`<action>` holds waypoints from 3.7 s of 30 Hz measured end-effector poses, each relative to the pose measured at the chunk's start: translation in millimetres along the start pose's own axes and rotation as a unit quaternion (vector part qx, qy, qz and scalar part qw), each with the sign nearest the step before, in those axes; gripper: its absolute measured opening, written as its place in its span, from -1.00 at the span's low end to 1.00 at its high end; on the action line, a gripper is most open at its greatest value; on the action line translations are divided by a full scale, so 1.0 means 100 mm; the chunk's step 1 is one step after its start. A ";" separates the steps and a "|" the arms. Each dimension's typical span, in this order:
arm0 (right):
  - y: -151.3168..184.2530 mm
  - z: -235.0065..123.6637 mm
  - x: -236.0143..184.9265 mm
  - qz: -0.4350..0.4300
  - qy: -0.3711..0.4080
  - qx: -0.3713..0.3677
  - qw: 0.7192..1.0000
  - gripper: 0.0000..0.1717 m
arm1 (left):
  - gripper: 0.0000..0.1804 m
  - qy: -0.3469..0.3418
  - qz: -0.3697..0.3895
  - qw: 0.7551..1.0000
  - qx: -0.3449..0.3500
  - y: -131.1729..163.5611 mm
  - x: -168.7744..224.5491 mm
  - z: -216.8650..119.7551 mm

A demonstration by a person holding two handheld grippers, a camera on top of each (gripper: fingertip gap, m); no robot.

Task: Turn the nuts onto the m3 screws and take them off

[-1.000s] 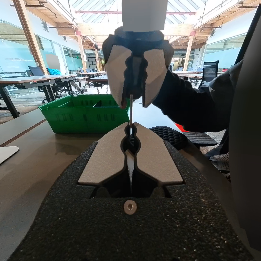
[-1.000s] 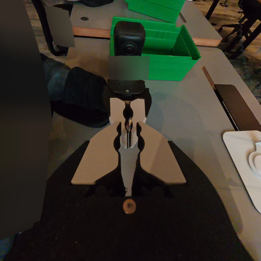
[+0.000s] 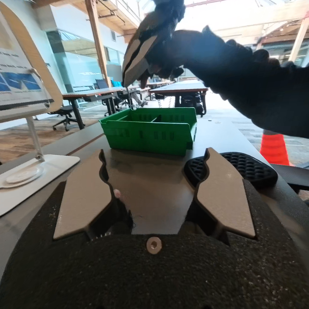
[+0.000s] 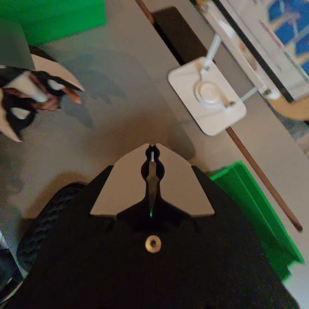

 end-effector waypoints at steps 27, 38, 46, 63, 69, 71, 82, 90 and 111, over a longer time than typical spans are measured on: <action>1.32 1.17 1.39 0.331 0.007 -0.279 0.902 -0.98 | 0.44 -0.105 0.006 0.994 0.025 -0.02 -0.22 -0.10; 1.39 1.31 1.42 0.353 0.009 -0.278 0.893 -0.98 | 0.41 -0.099 0.005 0.995 0.026 -0.03 -0.22 -0.11; 1.43 1.37 1.44 0.363 0.018 -0.268 0.892 -0.98 | 0.39 -0.095 0.008 0.995 0.022 -0.03 -0.21 -0.11; 1.04 0.55 1.35 0.335 0.126 -0.098 0.929 -0.43 | 0.37 -0.102 0.030 0.994 0.010 -0.07 -0.16 -0.11; 0.70 -0.12 0.66 0.270 0.161 0.105 0.943 -0.34 | 0.34 -0.123 0.034 0.992 0.017 -0.20 -0.15 -0.22; 0.64 -0.24 0.37 0.237 0.162 0.144 0.947 -0.33 | 0.32 -0.139 0.029 0.990 0.022 -0.27 -0.16 -0.31; 0.55 -0.19 -0.76 0.139 0.166 0.258 0.941 -0.44 | 0.14 -0.201 -0.032 0.979 -0.027 -0.73 -0.32 -1.49; 0.59 -0.10 -0.81 0.134 0.169 0.247 0.945 -0.45 | -0.22 -0.306 -0.189 0.907 -0.221 -0.29 -1.22 -2.65; 0.61 -0.28 -0.94 0.094 0.176 0.247 0.948 -0.51 | -0.57 -0.346 -0.335 0.716 -0.505 1.10 -2.07 -2.83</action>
Point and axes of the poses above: each gripper's, where its closed fingertips meet, z out along the fingers, y out of its underside, x = y × z across the jaws, the point moved 6 cm from there along -z, back along the fingers, and after that the axes turned 14 degrees about -x, right-handed, at the moved point
